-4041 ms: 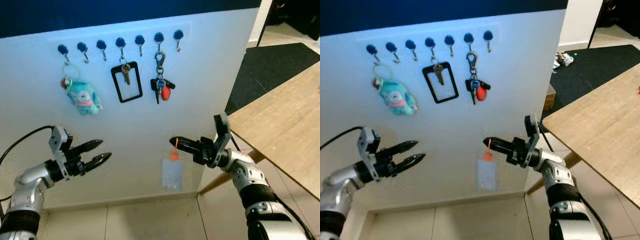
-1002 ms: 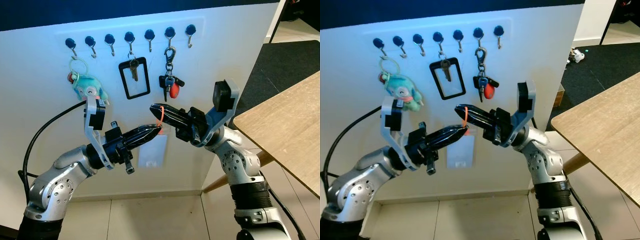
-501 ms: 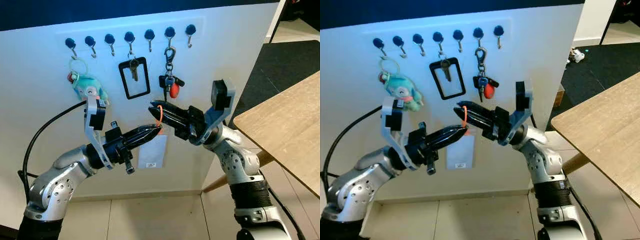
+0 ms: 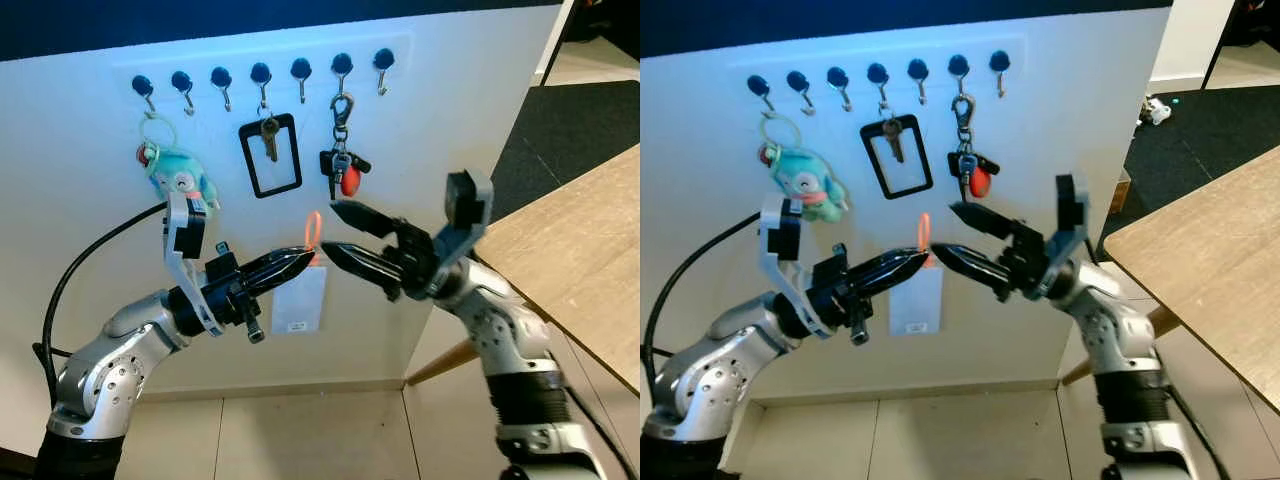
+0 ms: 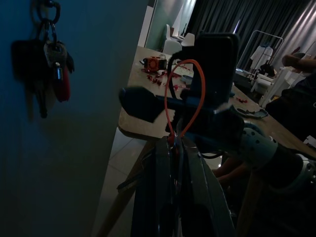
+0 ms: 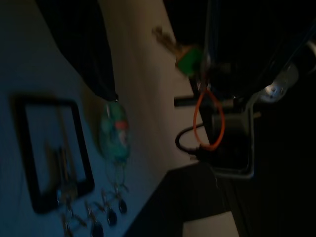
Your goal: Hang keys on a hook
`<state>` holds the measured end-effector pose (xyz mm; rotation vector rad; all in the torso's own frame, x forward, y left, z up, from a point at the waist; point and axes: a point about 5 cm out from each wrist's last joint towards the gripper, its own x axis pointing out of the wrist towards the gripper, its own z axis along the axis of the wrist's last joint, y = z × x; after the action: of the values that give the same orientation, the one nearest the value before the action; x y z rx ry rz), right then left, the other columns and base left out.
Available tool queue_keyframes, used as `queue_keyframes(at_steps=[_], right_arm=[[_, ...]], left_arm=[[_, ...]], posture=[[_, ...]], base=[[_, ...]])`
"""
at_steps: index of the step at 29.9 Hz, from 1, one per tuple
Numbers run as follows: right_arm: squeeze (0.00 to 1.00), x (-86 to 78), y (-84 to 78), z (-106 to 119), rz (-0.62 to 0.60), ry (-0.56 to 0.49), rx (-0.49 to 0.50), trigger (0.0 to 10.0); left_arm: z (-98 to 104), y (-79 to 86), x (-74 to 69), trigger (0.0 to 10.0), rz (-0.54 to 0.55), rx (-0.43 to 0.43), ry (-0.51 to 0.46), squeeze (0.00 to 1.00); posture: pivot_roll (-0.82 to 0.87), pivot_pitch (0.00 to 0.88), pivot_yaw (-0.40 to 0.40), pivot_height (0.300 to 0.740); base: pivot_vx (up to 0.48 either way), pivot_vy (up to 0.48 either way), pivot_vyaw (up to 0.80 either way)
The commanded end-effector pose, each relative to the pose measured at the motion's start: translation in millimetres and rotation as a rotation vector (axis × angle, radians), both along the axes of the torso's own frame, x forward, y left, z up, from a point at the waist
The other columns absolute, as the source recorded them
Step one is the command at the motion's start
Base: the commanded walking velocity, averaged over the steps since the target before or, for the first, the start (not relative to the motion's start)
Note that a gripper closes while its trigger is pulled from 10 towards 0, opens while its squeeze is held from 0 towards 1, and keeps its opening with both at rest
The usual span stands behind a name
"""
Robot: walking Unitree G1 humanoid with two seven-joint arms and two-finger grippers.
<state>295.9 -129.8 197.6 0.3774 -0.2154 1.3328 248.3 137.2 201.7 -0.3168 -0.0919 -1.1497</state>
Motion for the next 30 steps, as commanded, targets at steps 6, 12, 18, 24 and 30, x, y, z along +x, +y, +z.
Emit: queue_keyframes(at_steps=[6, 12, 18, 24, 30], right_arm=[[0.17, -4.3, -11.9, -13.9, -0.006, 0.046, -0.045, 10.0], [0.0, -0.6, -16.7, -75.1, -0.124, 0.205, -0.332, 10.0], [0.0, -3.7, -28.1, -134.5, -0.295, 0.376, -0.552, 10.0], [0.0, -10.2, -37.6, -170.8, -0.458, 0.499, -0.687, 10.0], [0.0, -34.8, -56.3, -217.6, -0.684, 0.663, -0.875, 10.0]], left_arm=[[-2.4, 12.6, 0.3, 0.0, 0.035, 0.046, -0.006, 0.0], [-1.6, 21.1, 7.8, 0.3, 0.121, 0.067, -0.024, 0.0], [2.3, 33.9, 23.4, 5.6, 0.297, 0.088, -0.055, 0.0], [9.9, 39.1, 32.8, 10.0, 0.406, 0.07, -0.093, 0.0], [20.3, 52.7, 42.4, 10.0, 0.557, 0.014, -0.133, 0.0]], posture=[[-0.06, 0.079, 0.078, 0.74], [-0.06, 0.081, 0.073, 0.74], [-0.06, 0.082, 0.072, 0.74], [-0.06, 0.082, 0.074, 0.74], [-0.06, 0.082, 0.072, 0.74]], base=[[0.0, 0.0, 0.0], [0.0, 0.0, 0.0], [0.0, 0.0, 0.0], [0.0, 0.0, 0.0], [0.0, 0.0, 0.0]])
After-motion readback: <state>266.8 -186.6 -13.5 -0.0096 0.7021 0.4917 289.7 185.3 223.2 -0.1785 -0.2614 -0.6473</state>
